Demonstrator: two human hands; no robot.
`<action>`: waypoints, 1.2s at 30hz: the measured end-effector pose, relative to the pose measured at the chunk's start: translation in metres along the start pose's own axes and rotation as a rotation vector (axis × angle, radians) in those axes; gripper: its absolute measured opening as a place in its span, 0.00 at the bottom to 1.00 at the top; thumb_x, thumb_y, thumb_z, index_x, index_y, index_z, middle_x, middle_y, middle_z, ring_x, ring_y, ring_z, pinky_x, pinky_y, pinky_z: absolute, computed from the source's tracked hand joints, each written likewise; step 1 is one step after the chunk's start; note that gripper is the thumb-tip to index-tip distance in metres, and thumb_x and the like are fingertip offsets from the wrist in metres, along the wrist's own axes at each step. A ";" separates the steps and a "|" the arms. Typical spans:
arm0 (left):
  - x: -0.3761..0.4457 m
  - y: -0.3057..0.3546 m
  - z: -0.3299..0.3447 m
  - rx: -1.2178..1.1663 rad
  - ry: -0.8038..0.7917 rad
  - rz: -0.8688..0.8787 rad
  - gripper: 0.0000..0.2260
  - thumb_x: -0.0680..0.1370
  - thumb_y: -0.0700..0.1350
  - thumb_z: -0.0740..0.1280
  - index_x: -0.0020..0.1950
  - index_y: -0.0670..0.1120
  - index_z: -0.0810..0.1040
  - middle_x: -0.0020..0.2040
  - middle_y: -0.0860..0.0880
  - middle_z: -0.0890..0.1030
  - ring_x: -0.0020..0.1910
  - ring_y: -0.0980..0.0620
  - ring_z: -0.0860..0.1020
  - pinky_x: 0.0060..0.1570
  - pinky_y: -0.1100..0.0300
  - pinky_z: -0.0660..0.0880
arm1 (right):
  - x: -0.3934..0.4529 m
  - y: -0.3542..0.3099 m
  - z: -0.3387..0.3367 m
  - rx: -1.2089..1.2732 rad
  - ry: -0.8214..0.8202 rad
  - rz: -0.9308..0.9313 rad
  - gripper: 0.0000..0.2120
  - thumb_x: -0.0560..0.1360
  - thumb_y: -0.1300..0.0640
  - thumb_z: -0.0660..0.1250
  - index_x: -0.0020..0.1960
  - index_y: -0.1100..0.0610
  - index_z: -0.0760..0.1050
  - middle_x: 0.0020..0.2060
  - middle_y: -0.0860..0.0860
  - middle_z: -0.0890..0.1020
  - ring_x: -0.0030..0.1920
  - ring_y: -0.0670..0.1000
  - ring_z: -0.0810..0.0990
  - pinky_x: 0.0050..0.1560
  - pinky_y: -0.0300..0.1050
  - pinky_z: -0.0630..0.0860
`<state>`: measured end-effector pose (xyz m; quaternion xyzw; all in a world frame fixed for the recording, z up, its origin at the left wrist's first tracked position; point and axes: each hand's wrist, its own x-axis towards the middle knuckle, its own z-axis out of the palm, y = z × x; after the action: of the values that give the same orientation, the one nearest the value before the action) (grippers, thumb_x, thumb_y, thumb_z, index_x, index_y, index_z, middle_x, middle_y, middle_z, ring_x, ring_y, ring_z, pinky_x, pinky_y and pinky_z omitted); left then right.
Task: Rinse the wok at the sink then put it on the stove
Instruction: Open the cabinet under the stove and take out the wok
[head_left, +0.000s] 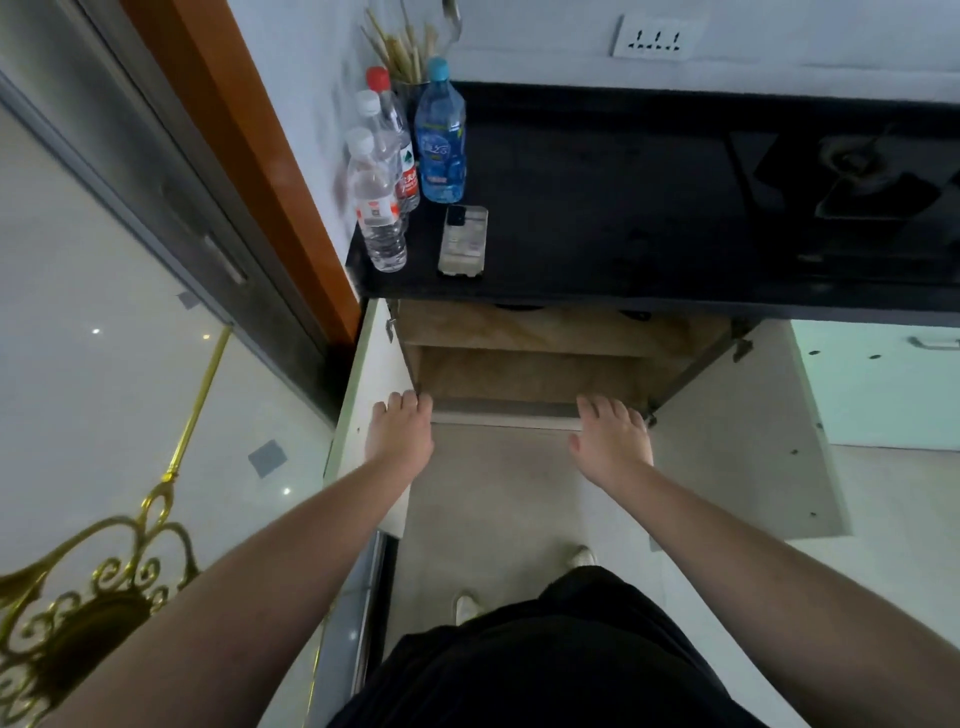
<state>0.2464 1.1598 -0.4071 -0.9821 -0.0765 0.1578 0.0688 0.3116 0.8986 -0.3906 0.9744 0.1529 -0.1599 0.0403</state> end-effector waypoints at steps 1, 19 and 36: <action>0.008 0.010 -0.006 -0.019 0.021 0.036 0.18 0.78 0.47 0.59 0.67 0.44 0.66 0.62 0.44 0.74 0.59 0.44 0.72 0.56 0.52 0.69 | 0.003 0.005 -0.002 0.018 0.004 0.015 0.28 0.79 0.47 0.55 0.76 0.54 0.56 0.72 0.53 0.66 0.72 0.55 0.63 0.71 0.52 0.61; 0.140 0.174 -0.035 -0.061 0.029 0.349 0.29 0.82 0.57 0.49 0.80 0.46 0.49 0.79 0.46 0.53 0.78 0.45 0.51 0.74 0.45 0.53 | 0.121 0.121 0.024 0.203 0.062 0.161 0.32 0.80 0.44 0.52 0.79 0.55 0.46 0.78 0.52 0.53 0.78 0.53 0.50 0.77 0.52 0.47; 0.285 0.230 0.085 -0.210 0.401 0.401 0.25 0.81 0.55 0.53 0.74 0.45 0.67 0.74 0.44 0.68 0.75 0.44 0.64 0.71 0.45 0.64 | 0.233 0.105 0.158 0.279 0.485 0.299 0.31 0.77 0.50 0.60 0.77 0.58 0.58 0.75 0.56 0.64 0.75 0.57 0.60 0.75 0.55 0.55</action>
<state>0.5165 0.9935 -0.6088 -0.9909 0.1183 -0.0378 -0.0517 0.5068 0.8452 -0.6127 0.9919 -0.0103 0.0654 -0.1084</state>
